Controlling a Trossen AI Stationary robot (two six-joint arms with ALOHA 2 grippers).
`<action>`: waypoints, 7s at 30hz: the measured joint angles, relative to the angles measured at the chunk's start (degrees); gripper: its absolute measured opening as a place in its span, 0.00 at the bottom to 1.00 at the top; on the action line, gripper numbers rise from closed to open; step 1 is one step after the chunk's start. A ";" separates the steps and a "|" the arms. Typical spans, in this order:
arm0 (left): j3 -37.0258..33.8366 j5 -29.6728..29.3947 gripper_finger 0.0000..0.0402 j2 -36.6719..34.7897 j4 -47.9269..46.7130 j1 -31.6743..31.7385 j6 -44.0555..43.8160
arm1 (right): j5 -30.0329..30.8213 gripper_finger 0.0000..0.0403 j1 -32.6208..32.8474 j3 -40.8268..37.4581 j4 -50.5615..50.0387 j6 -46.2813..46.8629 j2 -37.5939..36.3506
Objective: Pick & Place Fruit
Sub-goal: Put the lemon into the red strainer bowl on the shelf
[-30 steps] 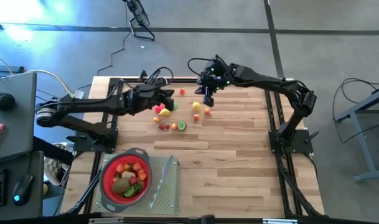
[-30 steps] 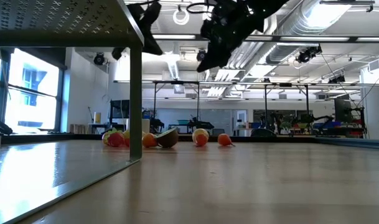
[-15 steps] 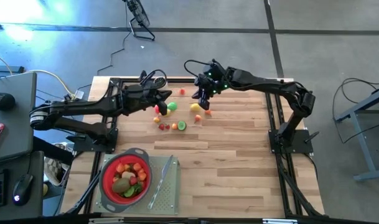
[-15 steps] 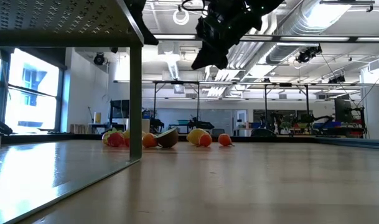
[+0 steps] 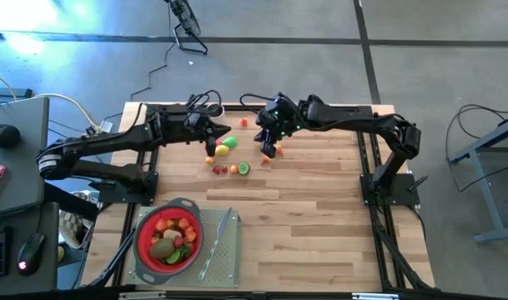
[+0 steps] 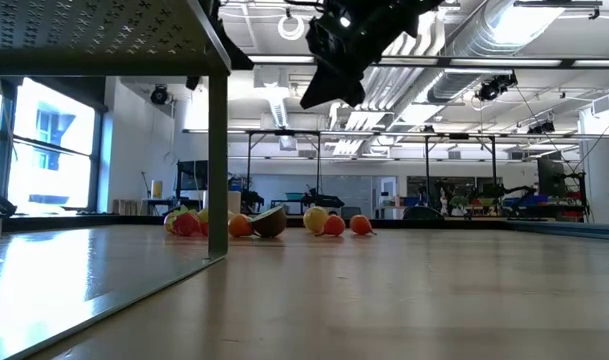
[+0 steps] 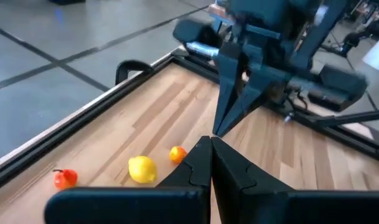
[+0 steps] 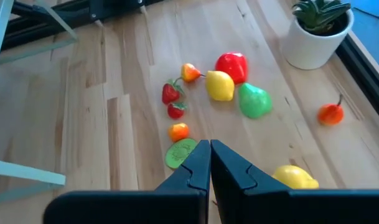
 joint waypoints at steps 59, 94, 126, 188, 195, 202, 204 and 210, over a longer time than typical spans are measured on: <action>-7.98 -14.42 0.00 -9.46 7.64 -5.27 -5.75 | -0.01 0.01 -0.84 0.00 0.02 -0.65 0.00; -7.93 -14.89 0.00 -9.46 7.44 -5.27 -6.03 | 2.48 0.01 -0.84 0.00 0.96 -0.65 0.00; -7.93 -14.87 0.00 -9.46 6.18 -5.27 -6.05 | 12.40 0.84 -0.07 0.00 0.87 -3.69 0.00; -7.93 -16.13 0.00 -9.48 5.52 -5.27 -6.25 | 12.50 0.79 -9.17 12.02 -21.10 20.89 26.12; -7.93 -16.13 0.00 -9.46 5.52 -5.27 -6.25 | 9.93 0.68 -9.72 12.02 -22.69 22.73 26.25; -7.93 -16.13 0.00 -9.46 5.43 -5.27 -6.25 | 9.61 0.56 -9.91 12.02 -24.90 23.96 26.25; -7.93 -16.15 0.00 -9.46 5.40 -5.27 -6.25 | 9.58 0.54 -9.91 12.02 -25.01 23.98 26.25; -7.93 -16.13 0.00 -9.48 4.81 -5.27 -6.25 | 10.02 0.54 -9.91 12.02 -24.82 23.98 26.25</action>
